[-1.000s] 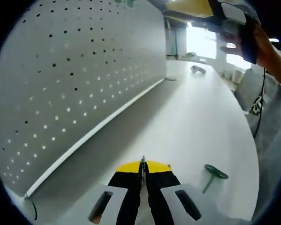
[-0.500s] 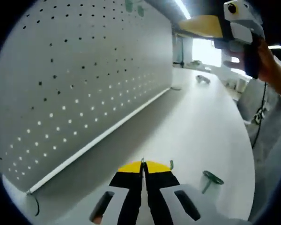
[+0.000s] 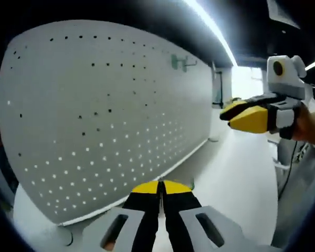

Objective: Insert the hook assembly into the mounting plate slot until the hook locks in place.

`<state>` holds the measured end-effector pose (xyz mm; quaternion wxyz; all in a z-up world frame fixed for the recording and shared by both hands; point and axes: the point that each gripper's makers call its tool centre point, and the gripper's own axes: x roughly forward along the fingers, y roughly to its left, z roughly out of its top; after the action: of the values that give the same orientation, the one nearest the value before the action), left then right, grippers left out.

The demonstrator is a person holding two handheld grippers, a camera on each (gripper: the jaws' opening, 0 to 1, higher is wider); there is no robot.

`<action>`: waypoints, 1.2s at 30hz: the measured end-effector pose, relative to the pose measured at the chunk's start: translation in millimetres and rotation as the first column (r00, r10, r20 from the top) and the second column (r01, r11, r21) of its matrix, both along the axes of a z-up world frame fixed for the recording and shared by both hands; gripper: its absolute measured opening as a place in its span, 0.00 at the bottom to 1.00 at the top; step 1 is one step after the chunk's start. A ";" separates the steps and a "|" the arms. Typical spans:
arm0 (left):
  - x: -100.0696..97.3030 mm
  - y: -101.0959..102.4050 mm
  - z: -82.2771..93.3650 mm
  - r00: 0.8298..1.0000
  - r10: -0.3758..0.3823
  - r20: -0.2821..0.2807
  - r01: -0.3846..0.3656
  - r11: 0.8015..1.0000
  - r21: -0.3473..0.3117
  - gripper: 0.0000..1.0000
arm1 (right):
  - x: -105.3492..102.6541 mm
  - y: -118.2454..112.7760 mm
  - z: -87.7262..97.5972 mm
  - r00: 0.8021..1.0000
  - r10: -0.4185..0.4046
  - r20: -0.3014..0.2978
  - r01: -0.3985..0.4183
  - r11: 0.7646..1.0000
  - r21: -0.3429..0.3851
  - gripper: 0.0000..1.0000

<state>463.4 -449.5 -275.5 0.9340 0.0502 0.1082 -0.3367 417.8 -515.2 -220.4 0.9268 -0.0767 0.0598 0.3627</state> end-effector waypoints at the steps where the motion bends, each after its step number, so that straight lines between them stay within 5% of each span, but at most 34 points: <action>1: -0.3 1.4 6.0 1.000 0.009 0.012 -0.009 1.000 -0.017 0.02 | -1.1 1.2 2.0 1.000 0.003 0.005 -0.003 1.000 0.001 0.12; 9: -11.2 9.6 46.6 0.994 0.069 0.085 -0.058 0.990 -0.132 0.02 | -12.6 13.4 17.1 0.999 0.033 0.021 -0.033 0.999 0.025 0.12; 19: -34.4 -0.2 86.3 0.984 0.068 0.162 -0.029 0.973 -0.230 0.02 | -18.8 29.4 29.2 0.997 0.069 0.023 -0.070 0.996 0.053 0.12; 36: -44.9 -5.4 102.8 0.978 0.059 0.199 -0.003 0.963 -0.269 0.02 | -19.7 31.8 45.2 0.997 0.077 -0.008 -0.075 0.986 0.151 0.05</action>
<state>418.5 -454.9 -172.6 0.9436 -0.0436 -0.0342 -0.3264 398.1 -483.4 -175.3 0.9150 -0.0061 0.0354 0.4019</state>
